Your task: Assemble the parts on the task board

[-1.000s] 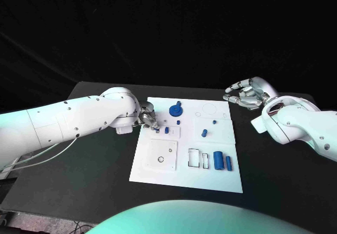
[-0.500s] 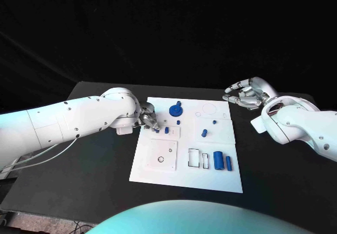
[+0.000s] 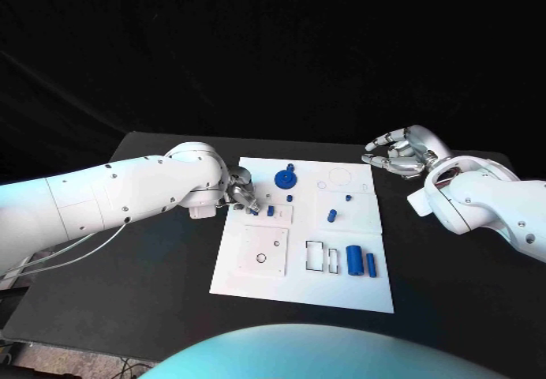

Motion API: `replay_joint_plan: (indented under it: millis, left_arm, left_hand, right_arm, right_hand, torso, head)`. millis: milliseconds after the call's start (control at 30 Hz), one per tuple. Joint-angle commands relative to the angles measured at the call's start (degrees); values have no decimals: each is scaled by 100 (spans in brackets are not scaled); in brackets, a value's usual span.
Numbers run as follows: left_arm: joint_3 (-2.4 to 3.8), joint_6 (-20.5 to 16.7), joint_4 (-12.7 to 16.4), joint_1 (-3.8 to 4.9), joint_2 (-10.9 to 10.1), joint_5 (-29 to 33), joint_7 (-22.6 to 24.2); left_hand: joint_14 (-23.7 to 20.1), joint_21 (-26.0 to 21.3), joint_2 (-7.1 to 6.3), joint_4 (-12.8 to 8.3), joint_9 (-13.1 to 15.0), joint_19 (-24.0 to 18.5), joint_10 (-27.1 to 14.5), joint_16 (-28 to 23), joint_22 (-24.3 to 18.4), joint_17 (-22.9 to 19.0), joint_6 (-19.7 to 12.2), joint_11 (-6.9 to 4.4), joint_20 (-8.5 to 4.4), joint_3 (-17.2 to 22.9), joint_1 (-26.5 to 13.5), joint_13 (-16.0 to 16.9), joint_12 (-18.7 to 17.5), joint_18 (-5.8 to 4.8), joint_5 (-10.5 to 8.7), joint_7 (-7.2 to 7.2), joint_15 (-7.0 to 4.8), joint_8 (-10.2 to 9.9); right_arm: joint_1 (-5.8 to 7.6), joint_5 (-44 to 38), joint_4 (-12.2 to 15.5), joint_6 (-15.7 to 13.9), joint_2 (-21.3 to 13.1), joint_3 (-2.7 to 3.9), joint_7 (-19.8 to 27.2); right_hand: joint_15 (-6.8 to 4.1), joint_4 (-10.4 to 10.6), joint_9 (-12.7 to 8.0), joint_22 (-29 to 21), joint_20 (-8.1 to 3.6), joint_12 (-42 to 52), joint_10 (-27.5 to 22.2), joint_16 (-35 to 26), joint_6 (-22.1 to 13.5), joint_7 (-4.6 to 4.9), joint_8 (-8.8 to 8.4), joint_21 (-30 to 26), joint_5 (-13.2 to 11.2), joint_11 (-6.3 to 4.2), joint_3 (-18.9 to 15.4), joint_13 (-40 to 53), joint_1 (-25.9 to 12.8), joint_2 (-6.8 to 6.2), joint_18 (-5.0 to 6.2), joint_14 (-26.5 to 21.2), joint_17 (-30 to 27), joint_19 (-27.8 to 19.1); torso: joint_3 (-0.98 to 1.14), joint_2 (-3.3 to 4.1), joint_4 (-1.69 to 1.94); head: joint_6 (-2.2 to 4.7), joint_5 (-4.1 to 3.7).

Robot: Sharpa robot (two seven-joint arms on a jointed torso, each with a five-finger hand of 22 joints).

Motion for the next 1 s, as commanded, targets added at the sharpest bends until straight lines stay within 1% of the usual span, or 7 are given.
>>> replay_joint_plan:
  millis: [33, 333, 533, 700, 767, 900, 1000]
  left_arm:
    - [-6, 161, 9, -9, 14, 60, -40]
    - [-6, 169, -40, -17, 45, 57, -54]
    - [-8, 180, -69, -44, 102, 58, -50]
    - [-14, 223, -88, -57, 136, 62, -59]
    - [-17, 246, -93, -59, 143, 62, -68]
    - [-20, 278, -102, -61, 145, 63, -83]
    - [-21, 297, -109, -62, 145, 62, -93]
  left_hand:
    - [556, -35, 76, -782, -5, 290, 40, 27, 1219, 1385, 81, 2, -38, 735, 3, -5, -33, -31, 24, -61, -35, 36]
    - [557, -30, 73, -805, -17, 293, 52, 34, 1224, 1392, 90, 2, -42, 735, -18, -11, -34, -32, 72, -62, -38, 48]
    - [559, -29, 72, -821, -27, 294, 65, 42, 1226, 1401, 98, 1, -44, 732, -39, -12, -31, -33, 116, -63, -40, 58]
    - [562, -30, 65, -863, -59, 294, 97, 51, 1230, 1411, 116, -4, -50, 707, -105, -15, -24, -33, 261, -70, -44, 84]
    - [564, -30, 63, -883, -76, 294, 111, 59, 1232, 1419, 124, -7, -52, 690, -135, -17, -21, -34, 337, -73, -47, 96]
    - [567, -27, 62, -904, -98, 296, 131, 71, 1237, 1432, 139, -11, -55, 660, -173, -16, -15, -35, 429, -79, -50, 112]
    - [570, -20, 56, -919, -117, 301, 149, 84, 1243, 1446, 156, -16, -57, 625, -208, -18, -12, -37, 508, -86, -52, 126]
  right_arm:
    - [-4, -25, 1, 73, 2, 1, 26]
    - [-5, -25, 6, 70, -3, 1, 27]
    - [-5, -25, 11, 67, -4, 1, 27]
    - [-5, -25, 14, 66, -9, 1, 25]
    - [-5, -25, 15, 66, -12, 1, 24]
    - [-5, -25, 16, 65, -16, 1, 23]
    - [-5, -25, 19, 63, -19, 1, 22]
  right_hand:
    - [-14, 0, 7, 1112, -10, -26, -22, -12, -16, -16, 21, -12, 13, -4, 33, 195, -38, 0, 52, 566, 1402, 81]
    - [-14, 0, 7, 1112, -10, -26, -22, -12, -16, -16, 21, -12, 13, -4, 33, 195, -38, 0, 52, 566, 1402, 81]
    - [-14, 0, 7, 1112, -10, -26, -22, -12, -16, -16, 21, -12, 13, -4, 33, 195, -38, 0, 52, 566, 1402, 81]
    - [-14, 0, 7, 1112, -10, -26, -22, -12, -16, -16, 21, -12, 13, -4, 33, 195, -38, 0, 52, 566, 1402, 81]
    - [-14, 0, 7, 1112, -10, -26, -22, -12, -16, -16, 21, -12, 13, -4, 33, 195, -38, 0, 52, 566, 1402, 81]
    - [-14, 0, 7, 1112, -10, -26, -22, -12, -16, -16, 21, -12, 13, -4, 33, 195, -38, 0, 52, 566, 1402, 81]
    - [-14, 0, 7, 1112, -10, -26, -22, -12, -16, -16, 21, -12, 13, -4, 33, 195, -38, 0, 52, 566, 1402, 81]
  torso:
    - [-3, 2, -3]
    - [-2, 7, 0]
    - [-4, 9, -8]
    - [-5, 10, -8]
    - [-1, 2, -5]
    - [3, 4, 3]
    - [1, 0, 4]
  head:
    - [1, 2]
    - [1, -8]
    - [1, -5]
    - [1, -14]
    - [1, -15]
    - [1, -21]
    - [1, -22]
